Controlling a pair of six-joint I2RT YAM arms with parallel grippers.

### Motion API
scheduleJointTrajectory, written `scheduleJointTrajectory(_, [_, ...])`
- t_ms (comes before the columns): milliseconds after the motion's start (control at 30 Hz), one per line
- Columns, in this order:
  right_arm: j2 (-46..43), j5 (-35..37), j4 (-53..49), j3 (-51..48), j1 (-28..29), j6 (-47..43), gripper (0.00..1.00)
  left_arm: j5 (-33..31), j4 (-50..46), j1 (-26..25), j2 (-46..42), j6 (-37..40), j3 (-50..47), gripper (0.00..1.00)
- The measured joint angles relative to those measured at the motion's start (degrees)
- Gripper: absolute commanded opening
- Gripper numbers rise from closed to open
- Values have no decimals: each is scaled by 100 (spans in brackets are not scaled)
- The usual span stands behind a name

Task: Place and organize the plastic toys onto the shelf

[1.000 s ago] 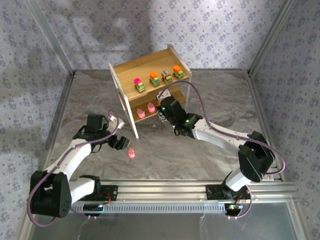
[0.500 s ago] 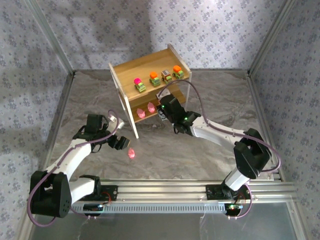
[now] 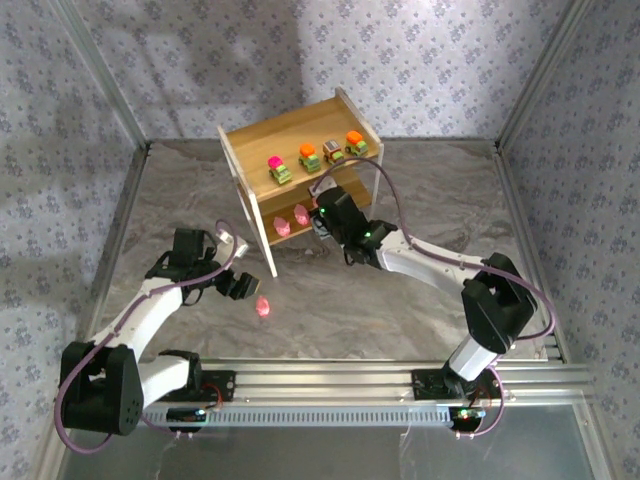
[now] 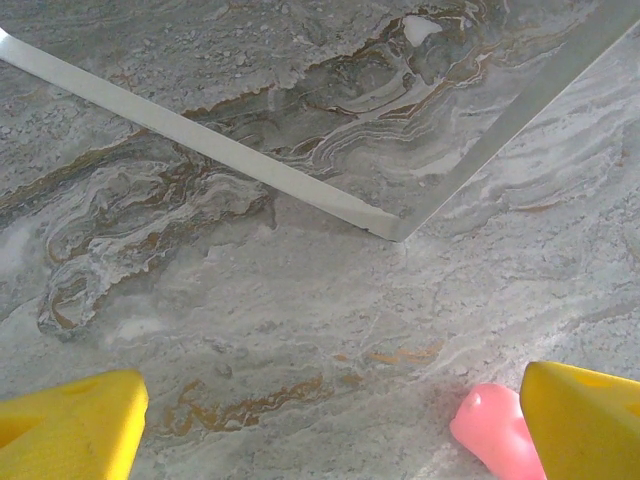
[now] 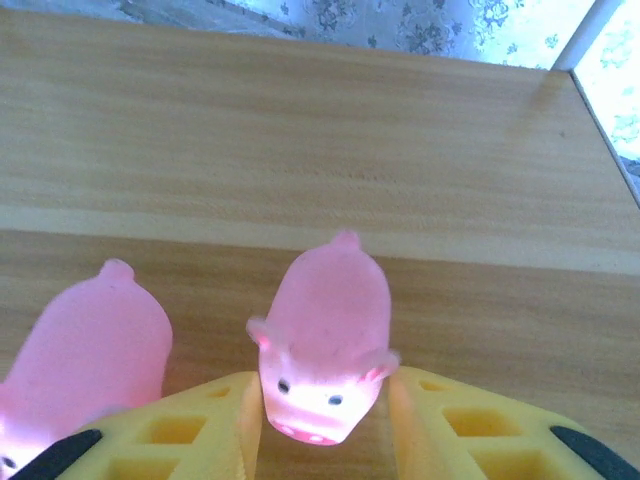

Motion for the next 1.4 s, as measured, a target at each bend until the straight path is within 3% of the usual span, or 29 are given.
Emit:
scheduleJointTrajectory(433, [0, -4, 0, 22, 0, -2, 49, 0, 0, 9, 0, 0, 0, 96])
scheduleJointTrajectory(1067, [-551, 133, -85, -260, 37, -4, 50, 0, 0, 9, 0, 0, 0, 96])
scheduleJointTrajectory(1400, [-1635, 973, -254, -957, 903, 120, 54, -2, 0, 9, 0, 0, 0, 96])
